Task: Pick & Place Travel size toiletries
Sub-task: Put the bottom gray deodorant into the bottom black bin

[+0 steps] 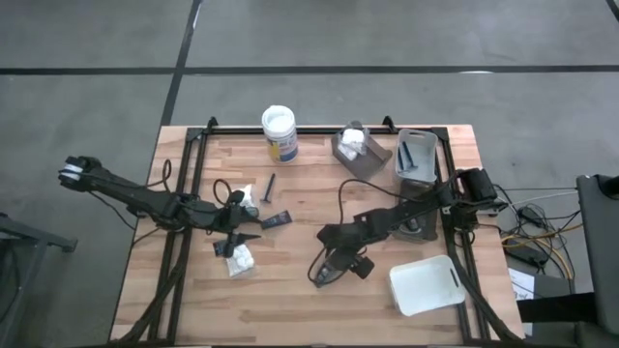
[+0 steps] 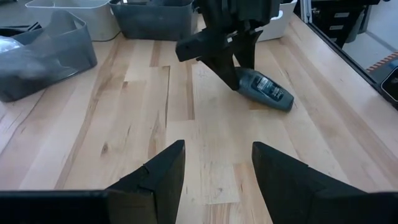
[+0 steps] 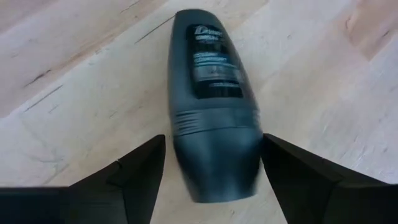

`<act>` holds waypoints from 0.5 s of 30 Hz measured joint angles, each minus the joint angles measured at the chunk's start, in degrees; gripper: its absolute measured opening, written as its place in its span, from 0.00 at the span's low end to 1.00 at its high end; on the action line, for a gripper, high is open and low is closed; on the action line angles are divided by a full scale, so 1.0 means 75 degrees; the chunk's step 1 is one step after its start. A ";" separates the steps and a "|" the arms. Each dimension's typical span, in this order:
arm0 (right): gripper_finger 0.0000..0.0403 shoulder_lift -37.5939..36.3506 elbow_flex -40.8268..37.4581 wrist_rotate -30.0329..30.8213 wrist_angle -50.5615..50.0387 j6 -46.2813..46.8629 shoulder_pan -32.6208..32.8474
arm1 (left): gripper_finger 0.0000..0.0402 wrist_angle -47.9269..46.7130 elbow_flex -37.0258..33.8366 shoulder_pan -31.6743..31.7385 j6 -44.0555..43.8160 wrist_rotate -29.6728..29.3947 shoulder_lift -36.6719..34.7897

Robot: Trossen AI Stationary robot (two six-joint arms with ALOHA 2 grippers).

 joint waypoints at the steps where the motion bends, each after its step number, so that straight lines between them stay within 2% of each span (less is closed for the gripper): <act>1: 0.62 0.0000 -0.0045 0.0000 0.0111 -0.0007 0.0000 | 0.48 0.0002 0.0000 0.0000 0.0001 0.0000 0.0000; 15: 0.56 0.0000 -0.0309 -0.0018 0.0895 -0.0004 -0.0020 | 0.48 0.0001 0.0000 0.0003 0.0003 0.0000 0.0000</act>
